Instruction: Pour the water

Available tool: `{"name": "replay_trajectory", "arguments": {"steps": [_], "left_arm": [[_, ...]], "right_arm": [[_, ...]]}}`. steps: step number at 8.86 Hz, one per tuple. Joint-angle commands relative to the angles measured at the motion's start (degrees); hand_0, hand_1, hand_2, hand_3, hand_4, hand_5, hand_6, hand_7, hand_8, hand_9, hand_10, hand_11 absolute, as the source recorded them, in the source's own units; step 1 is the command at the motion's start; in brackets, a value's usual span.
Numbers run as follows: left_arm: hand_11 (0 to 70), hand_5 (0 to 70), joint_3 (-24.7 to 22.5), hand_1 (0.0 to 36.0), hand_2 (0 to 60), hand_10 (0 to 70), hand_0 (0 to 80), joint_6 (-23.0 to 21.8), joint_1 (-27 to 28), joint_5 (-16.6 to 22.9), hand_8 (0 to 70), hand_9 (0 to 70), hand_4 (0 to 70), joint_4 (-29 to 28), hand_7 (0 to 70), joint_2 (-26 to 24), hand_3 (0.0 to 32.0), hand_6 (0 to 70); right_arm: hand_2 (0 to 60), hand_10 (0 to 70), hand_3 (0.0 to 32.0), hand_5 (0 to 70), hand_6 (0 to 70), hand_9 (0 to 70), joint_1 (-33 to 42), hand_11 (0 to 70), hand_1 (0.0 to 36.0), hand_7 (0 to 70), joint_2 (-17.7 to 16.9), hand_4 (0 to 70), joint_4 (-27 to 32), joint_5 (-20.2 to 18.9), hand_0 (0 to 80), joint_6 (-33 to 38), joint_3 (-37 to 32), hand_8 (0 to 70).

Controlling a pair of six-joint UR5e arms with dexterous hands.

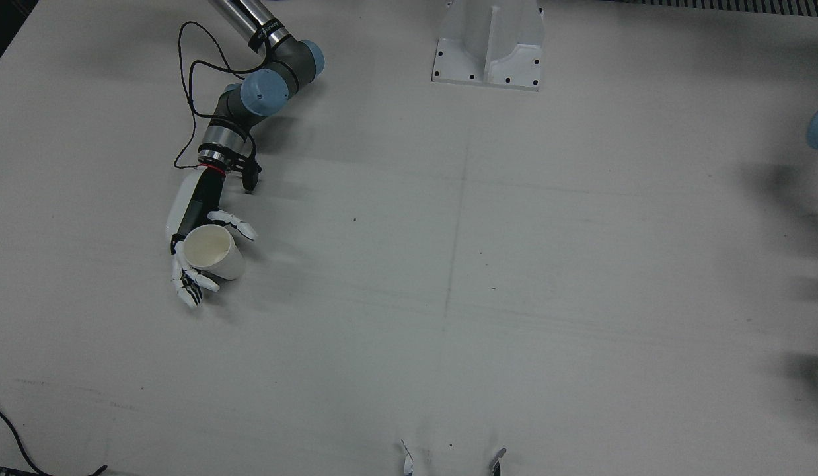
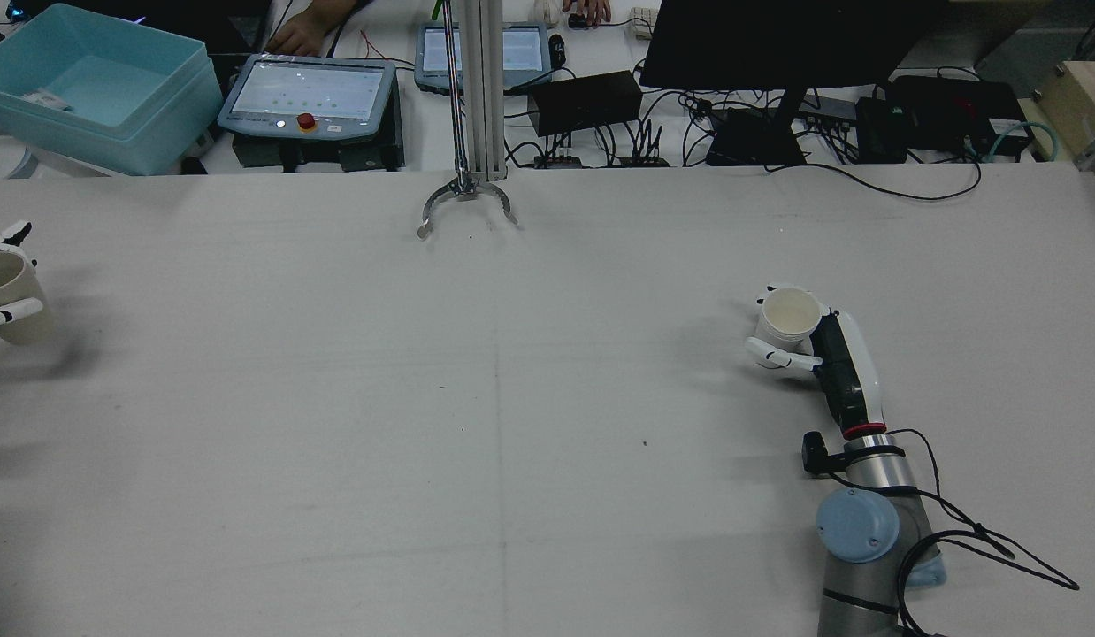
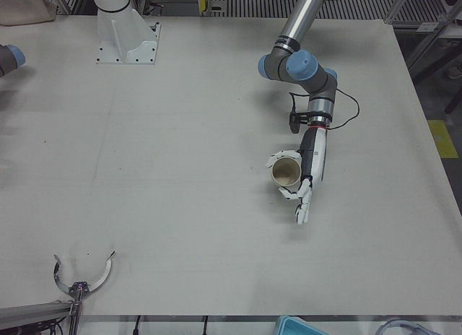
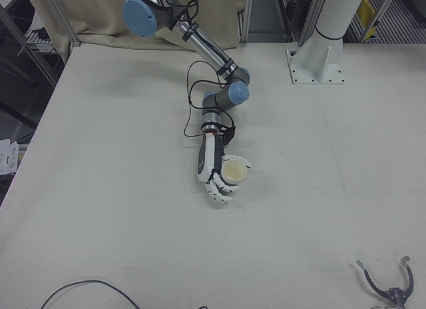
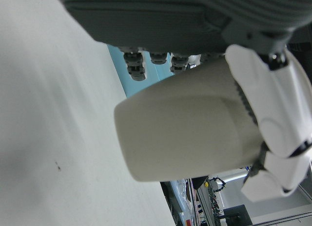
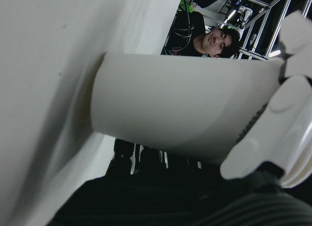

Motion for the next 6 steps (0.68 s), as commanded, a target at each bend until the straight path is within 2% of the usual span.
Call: {"name": "replay_trajectory", "arguments": {"steps": [1,3,4,5,6], "left_arm": [[11.8,61.0,-0.3,36.0,60.0,6.8,39.6,-0.1,-0.06,0.09,2.2,4.3,27.9,0.0,6.8,-0.04,0.0,4.6],[12.0,62.4,-1.87,36.0,60.0,6.8,41.2,0.68,0.37,0.26,2.1,4.4,29.4,0.35,7.5,-1.44,0.0,5.1],[12.1,62.9,-2.49,36.0,60.0,6.9,41.7,0.78,0.55,0.52,2.3,4.7,30.1,3.48,8.4,-6.41,0.0,5.6],[11.9,62.3,-2.67,36.0,60.0,6.8,41.2,0.86,2.81,2.79,2.1,4.3,30.3,6.56,8.1,-11.5,0.0,5.3],[12.0,62.5,-3.28,36.0,60.0,6.8,41.5,1.39,5.19,3.16,2.0,4.4,30.5,10.07,8.0,-16.6,0.0,5.2]], "right_arm": [[32.0,24.8,0.0,70.0,48.8,70.0,0.03,35.7,7.9,70.0,0.69,31.2,-0.7,0.22,43.1,-0.06,1.51,57.8],[33.8,21.2,0.0,70.0,46.6,70.0,2.74,30.8,10.0,70.0,0.34,29.0,-1.32,-0.13,45.3,-2.24,8.17,53.5],[33.7,20.2,0.0,70.0,45.9,70.0,4.5,29.4,10.4,70.0,0.17,28.6,-1.32,-0.39,45.6,-3.65,10.64,52.1],[33.5,19.4,0.0,70.0,45.2,70.0,5.47,28.3,10.6,70.0,0.08,28.3,-1.32,-0.65,45.6,-4.62,12.05,50.8],[33.2,18.6,0.0,70.0,44.7,69.9,6.09,27.2,10.8,69.3,0.08,28.1,-1.41,-0.83,45.7,-4.98,12.85,49.4]]}}
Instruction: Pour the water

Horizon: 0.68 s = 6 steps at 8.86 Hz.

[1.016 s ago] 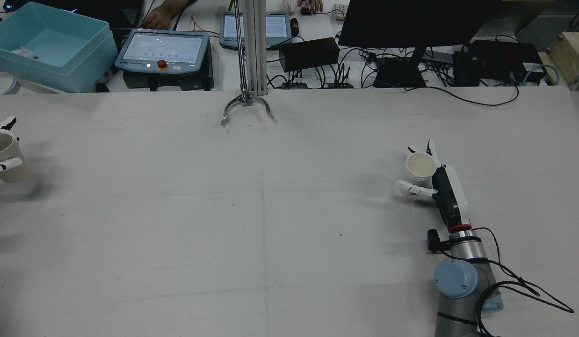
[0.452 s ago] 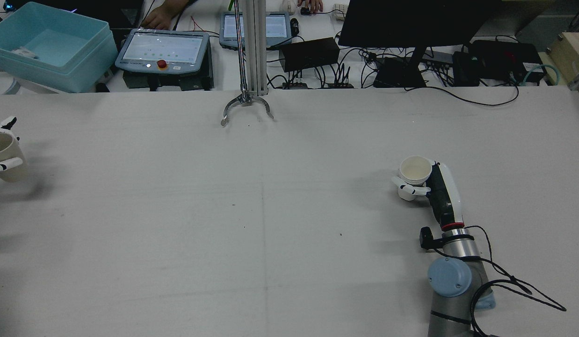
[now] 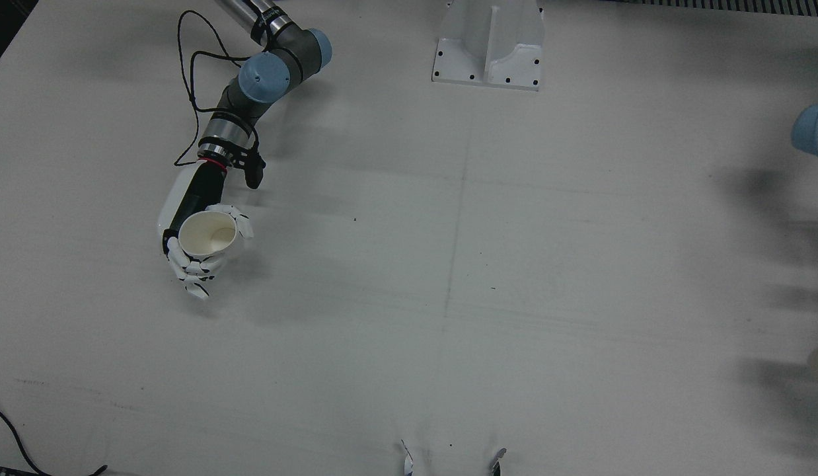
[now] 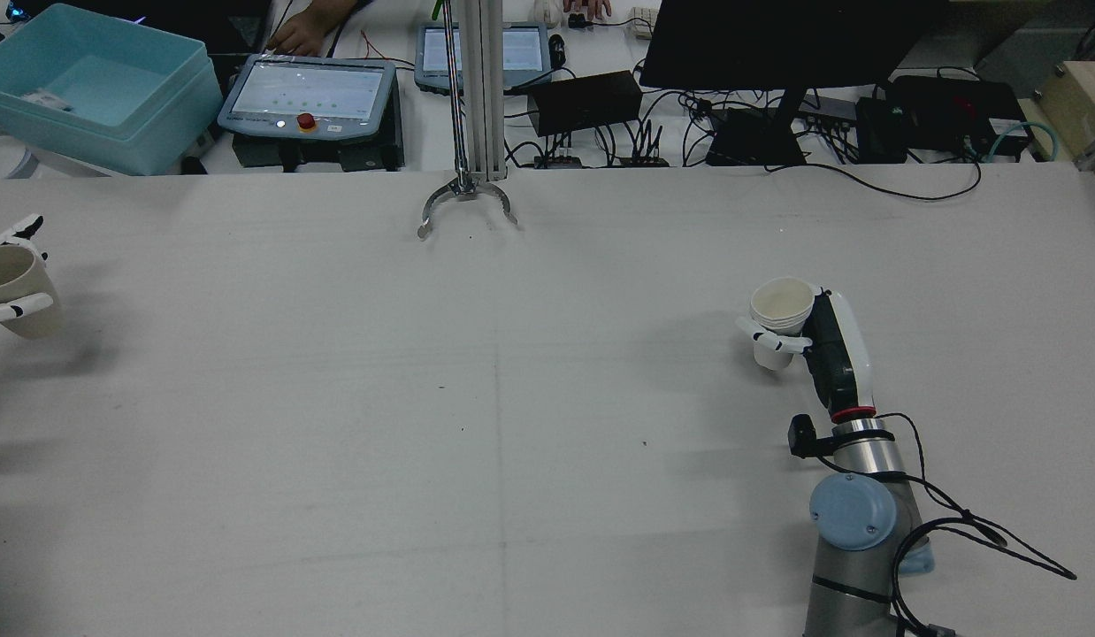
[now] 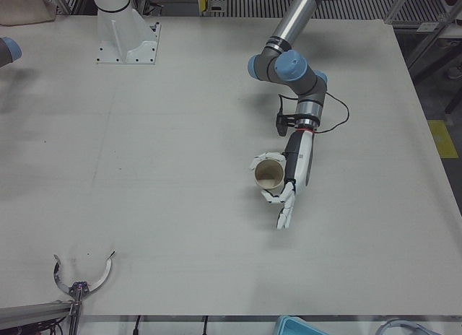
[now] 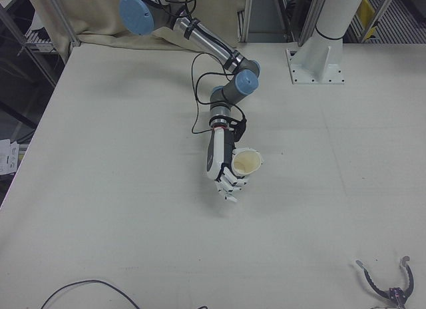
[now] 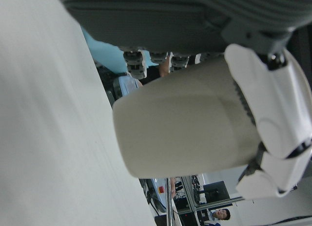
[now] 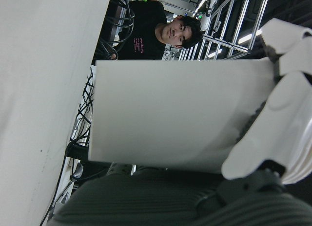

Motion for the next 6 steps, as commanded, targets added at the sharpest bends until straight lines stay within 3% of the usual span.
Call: {"name": "replay_trajectory", "arguments": {"steps": [1,3,6], "left_arm": [[12.4,64.2,-1.19,36.0,60.0,7.0,41.2,1.34,7.48,2.07,2.1,4.4,30.3,9.6,7.9,-15.04,0.0,5.2],[12.1,62.7,-1.36,36.0,60.0,7.0,39.7,5.27,13.12,2.07,2.0,4.4,30.7,13.39,8.1,-23.12,0.0,5.2],[12.0,61.0,-2.24,36.0,60.0,6.9,36.9,17.56,23.22,2.07,1.9,4.4,29.5,16.57,8.0,-35.43,0.0,4.9]], "right_arm": [[32.6,17.8,0.0,70.0,43.5,66.7,2.47,26.0,11.0,66.9,-0.76,27.3,-0.23,-0.58,45.9,-2.1,4.6,47.3],[31.7,17.0,0.0,70.0,42.4,63.8,3.34,24.9,11.3,63.7,-1.3,25.8,-1.2,-0.84,46.1,-2.89,6.45,45.4],[30.8,16.2,0.0,70.0,41.6,62.4,3.61,23.9,11.5,62.6,-1.3,25.3,-1.29,-1.02,46.1,-4.82,8.91,44.4]]}}
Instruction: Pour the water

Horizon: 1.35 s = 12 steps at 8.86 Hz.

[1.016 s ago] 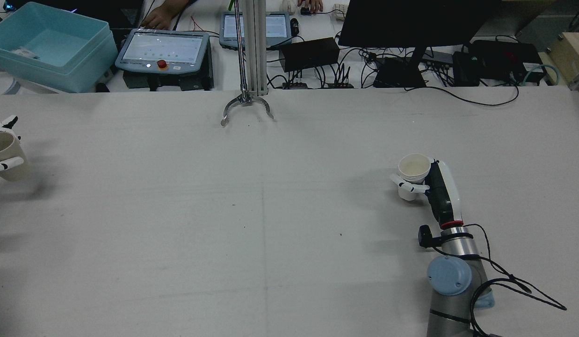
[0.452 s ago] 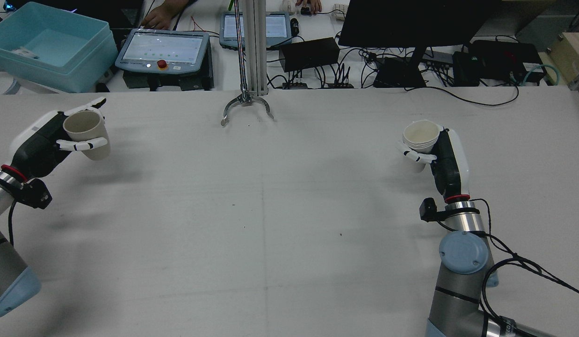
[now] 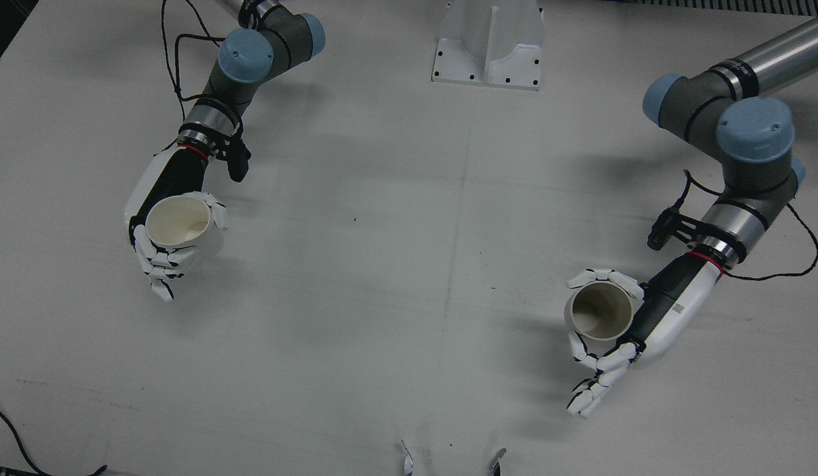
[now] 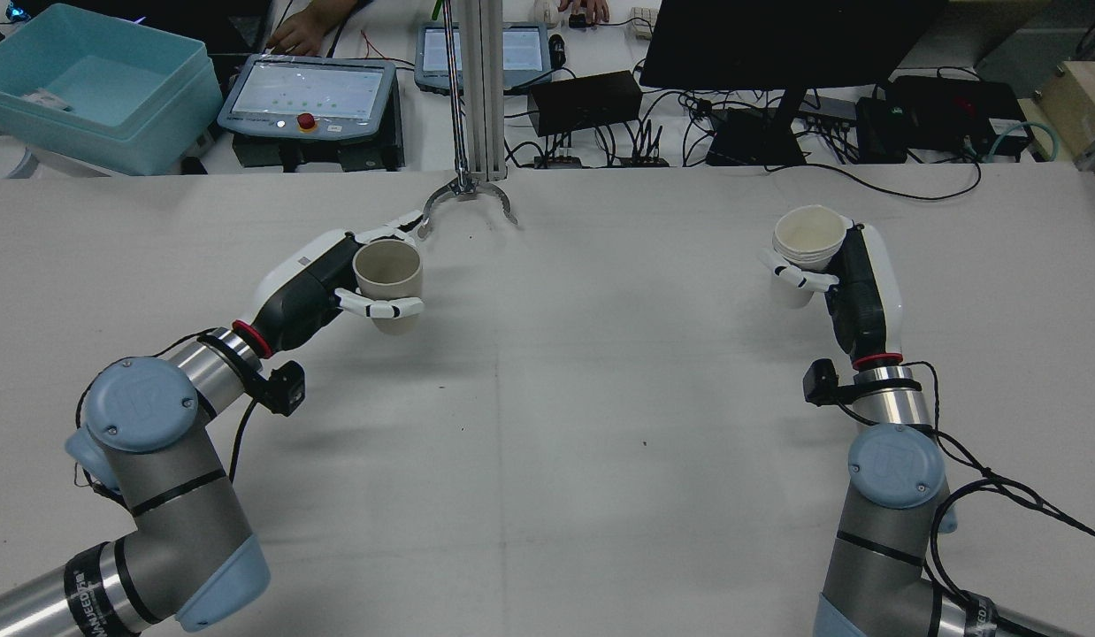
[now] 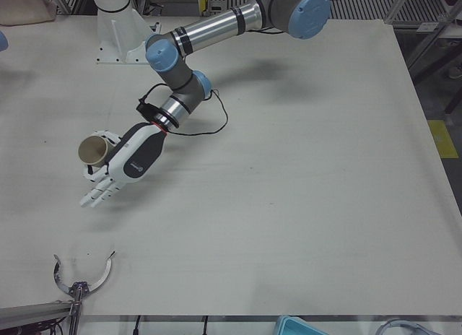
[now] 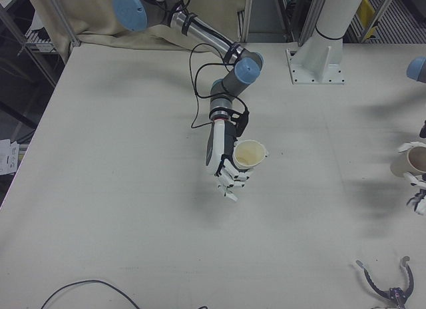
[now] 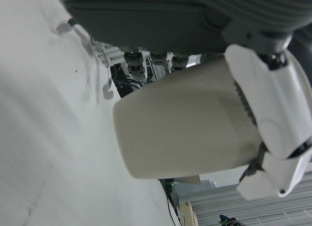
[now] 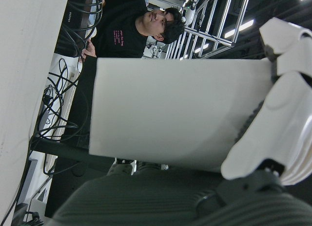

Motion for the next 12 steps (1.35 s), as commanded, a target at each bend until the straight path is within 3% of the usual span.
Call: {"name": "replay_trajectory", "arguments": {"steps": [1,3,5,6,8,9,10,12], "left_arm": [[11.8,59.2,-0.29,36.0,60.0,6.8,36.4,9.4,8.11,-0.05,1.8,4.3,29.4,1.95,8.1,-9.12,0.0,4.9],[11.8,58.9,-0.73,36.0,60.0,6.8,36.9,9.32,8.75,0.04,1.9,4.4,29.4,2.48,8.3,-8.96,0.0,5.1],[11.6,58.6,-0.73,36.0,60.0,6.7,37.7,9.5,11.1,0.04,1.8,4.3,29.5,3.01,8.1,-9.13,0.0,5.0],[11.8,58.6,-0.64,36.0,60.0,6.8,37.9,9.5,11.38,0.04,1.9,4.4,29.6,3.01,8.2,-9.13,0.0,5.2],[11.8,58.9,-0.73,36.0,60.0,6.8,38.0,9.5,11.03,0.04,1.9,4.4,29.4,3.01,8.1,-9.22,0.0,5.2],[11.9,58.7,-0.73,36.0,60.0,6.9,38.1,9.5,11.2,-0.05,1.8,4.3,29.2,3.01,7.8,-9.22,0.0,5.0],[11.9,58.5,-0.73,36.0,60.0,6.9,38.1,9.41,11.03,-0.05,1.9,4.3,29.1,3.01,7.6,-9.22,0.0,4.9],[11.7,58.4,-0.82,36.0,60.0,6.8,38.2,9.41,10.94,-0.05,1.8,4.2,29.0,3.01,7.5,-9.22,0.0,4.9]], "right_arm": [[30.6,16.0,0.0,70.0,41.2,61.9,0.34,23.6,11.6,62.1,-0.04,25.1,-0.14,-0.6,46.3,-2.74,2.48,44.0],[31.3,16.5,0.0,70.0,41.3,61.9,5.32,24.4,12.3,61.6,0.48,24.0,-0.14,-10.13,46.6,-13.5,6.94,44.1],[35.6,17.7,0.0,70.0,42.3,63.7,8.94,26.2,13.9,61.6,0.75,24.7,-0.05,-16.31,46.8,-31.4,18.86,45.6],[39.8,18.0,0.0,70.0,42.9,63.8,8.87,26.6,14.6,62.4,0.84,25.7,-0.05,-18.51,46.7,-40.81,25.36,45.7],[48.8,18.9,0.0,70.0,43.1,62.3,8.87,28.0,16.1,62.2,3.28,26.3,-0.14,-29.03,46.3,-67.59,36.2,44.7],[54.1,19.6,0.0,70.0,42.8,61.5,8.08,29.0,17.3,62.0,3.73,27.3,-0.31,-32.73,46.2,-71.53,35.54,44.1],[58.2,19.4,0.0,70.0,42.0,59.5,7.29,28.8,18.8,61.0,3.91,27.9,-2.58,-33.9,46.4,-71.75,33.97,42.7],[60.0,17.8,0.0,70.0,41.0,55.7,5.36,26.7,21.1,60.1,6.53,29.1,-10.81,-35.75,47.3,-72.62,32.82,39.9]]}}
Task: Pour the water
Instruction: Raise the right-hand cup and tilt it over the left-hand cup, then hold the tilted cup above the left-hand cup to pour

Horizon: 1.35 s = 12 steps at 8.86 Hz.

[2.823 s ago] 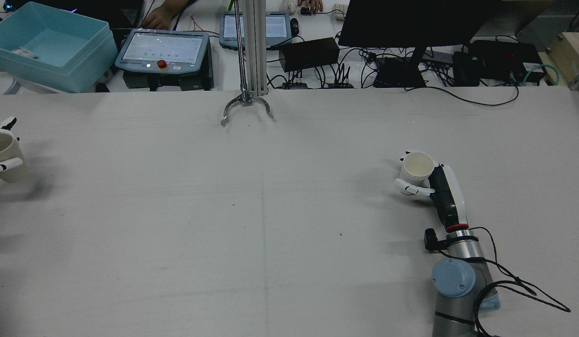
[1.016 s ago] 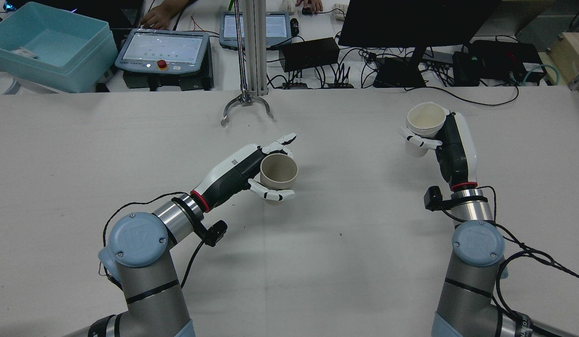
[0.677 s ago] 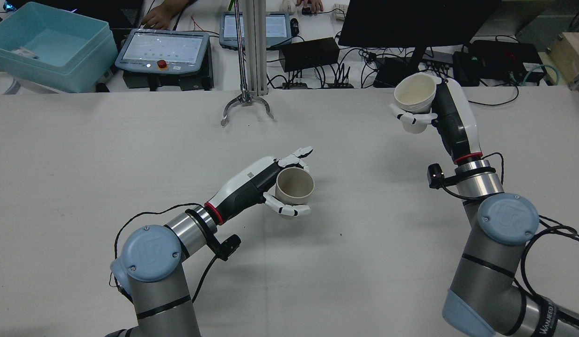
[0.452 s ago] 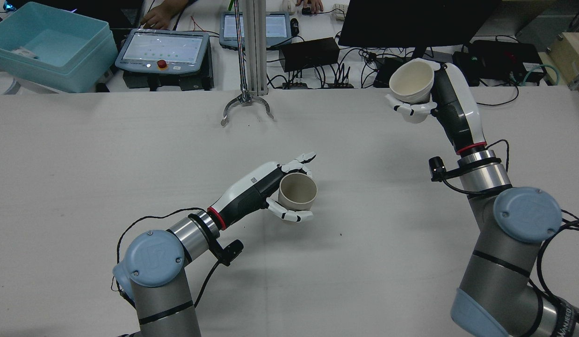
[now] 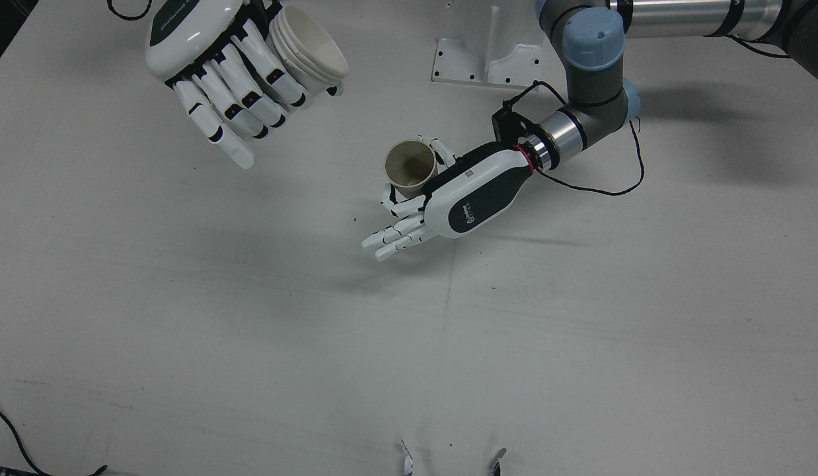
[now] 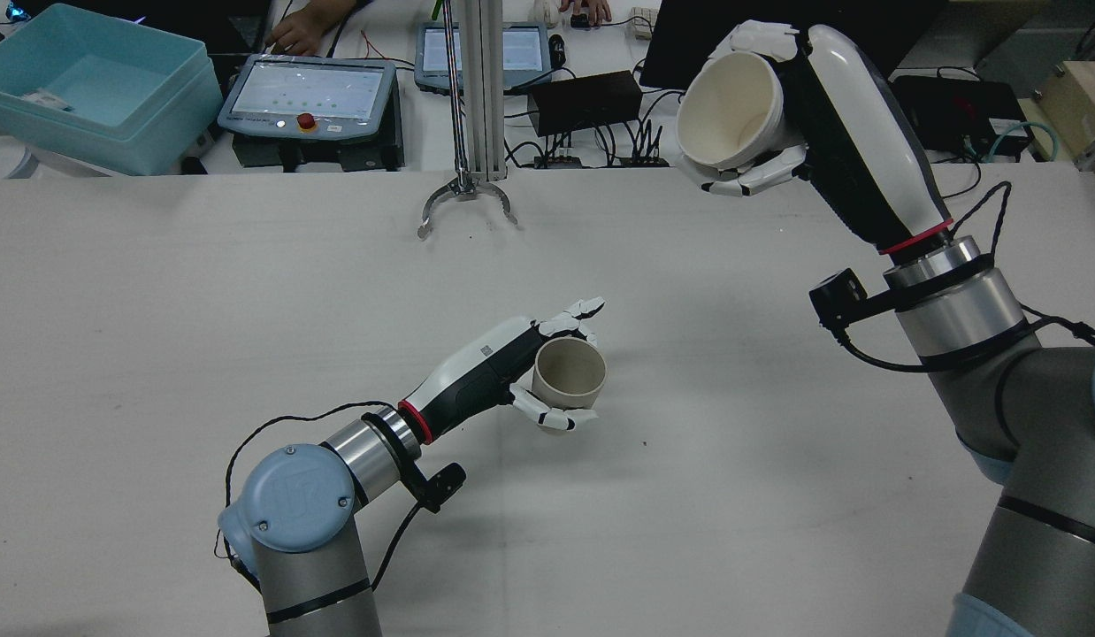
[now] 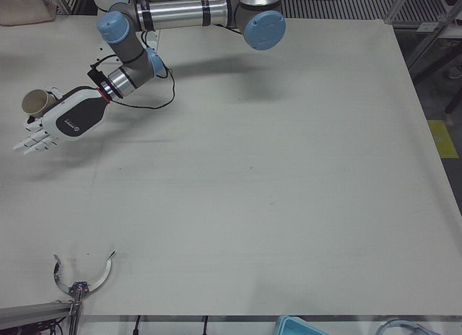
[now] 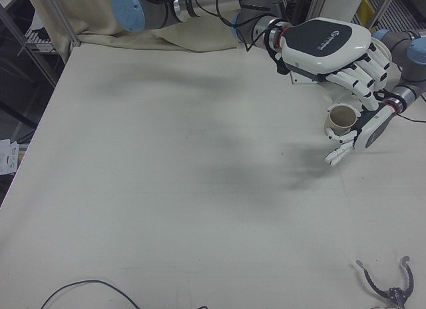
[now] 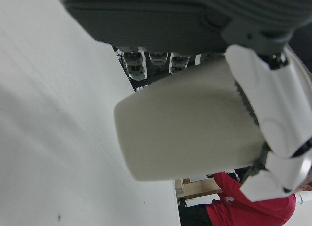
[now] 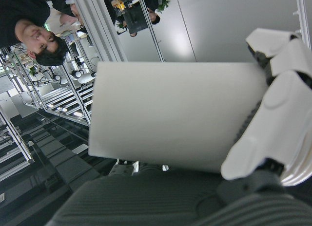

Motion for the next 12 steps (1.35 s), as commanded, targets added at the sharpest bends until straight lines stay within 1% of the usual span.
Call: {"name": "replay_trajectory", "arguments": {"steps": [1,2,3,5,6,7,8,9,10,11,12], "left_arm": [[11.8,58.0,0.03,36.0,60.0,6.9,38.2,0.05,0.03,-0.02,1.8,4.3,28.8,0.0,7.6,0.0,0.0,4.9],[11.9,57.9,0.03,36.0,60.0,6.9,38.0,-0.03,-0.14,-0.02,1.9,4.3,28.8,0.0,7.5,-0.09,0.0,4.9],[11.9,58.2,-0.05,36.0,60.0,6.9,38.0,-0.12,-0.32,0.07,1.9,4.4,28.8,0.0,7.4,-0.09,0.0,4.9],[11.7,58.4,-1.45,36.0,60.0,6.7,38.7,-0.12,-0.58,0.07,1.9,4.3,29.5,1.13,7.6,-0.09,0.0,5.0],[11.6,58.3,-2.94,36.0,60.0,6.7,38.4,-0.47,-2.85,0.07,1.8,4.2,29.3,2.19,7.5,0.0,0.0,4.9],[11.5,57.8,-5.83,36.0,60.0,6.7,38.2,-0.73,-5.83,0.16,1.9,4.2,29.1,3.42,7.3,0.09,0.0,4.8],[11.6,58.0,-8.55,36.0,60.0,6.7,38.6,-1.0,-8.21,0.33,1.8,4.0,29.2,5.95,7.0,0.61,0.0,4.7],[11.7,57.1,-9.19,36.0,60.0,6.8,37.9,-2.83,-10.41,1.73,1.7,4.0,28.4,7.63,6.4,1.57,0.0,4.3],[11.6,56.7,-9.2,36.0,60.0,6.8,37.9,-3.89,-12.26,1.83,1.7,4.0,28.3,7.65,6.2,3.41,0.0,4.3],[11.6,56.1,-8.76,36.0,60.0,6.8,37.5,-5.9,-13.23,1.83,1.7,4.0,27.6,7.39,5.8,7.6,0.0,4.0],[11.7,56.0,-8.41,36.0,60.0,6.9,36.4,-7.58,-14.37,1.74,1.9,4.2,27.4,6.25,5.6,10.78,0.0,4.1]], "right_arm": [[60.0,16.5,0.0,70.0,39.8,53.3,-3.14,24.8,21.7,58.5,3.17,28.3,-9.88,-4.7,47.5,-4.2,-1.03,38.0],[60.0,16.1,0.0,70.0,39.0,52.5,-3.76,24.4,22.0,56.4,3.17,26.7,-9.99,-6.11,47.5,-4.82,-0.95,37.3],[60.0,15.9,0.0,70.0,39.1,52.0,-4.89,24.1,22.3,56.2,3.26,26.7,-9.99,-6.21,47.7,-4.92,-1.21,37.0],[57.6,16.3,0.0,70.0,39.6,52.6,-6.57,24.6,21.4,56.8,3.26,26.6,-9.9,-5.86,47.7,-5.0,-1.38,37.5],[55.7,16.2,0.0,70.0,39.0,52.1,-6.05,24.5,21.0,55.8,3.17,26.0,-9.9,-5.08,47.6,-4.83,-0.6,37.1],[53.4,16.7,0.0,70.0,38.1,51.9,-3.09,25.1,19.5,54.2,3.09,25.4,-9.55,-3.07,46.9,-3.61,0.36,37.0],[52.3,17.2,0.0,70.0,37.5,52.1,-0.71,25.7,18.8,53.3,2.82,25.7,-9.29,0.61,46.7,1.27,0.63,37.1],[51.4,17.6,0.0,70.0,37.6,52.5,1.23,26.2,18.1,53.5,2.65,25.8,-9.29,5.17,46.4,8.11,0.03,37.4],[51.5,18.1,0.0,70.0,38.3,53.2,2.73,27.0,18.2,54.2,2.47,26.0,-9.11,8.87,46.7,12.62,-0.15,38.1],[49.7,19.0,0.0,70.0,38.7,54.7,3.0,28.3,17.6,54.4,1.34,26.0,-7.89,13.78,46.5,16.66,-0.33,39.4],[48.8,19.4,0.0,70.0,38.7,55.0,3.01,28.8,17.3,54.1,0.02,25.8,-5.01,17.74,46.4,21.66,-2.42,39.7]]}}
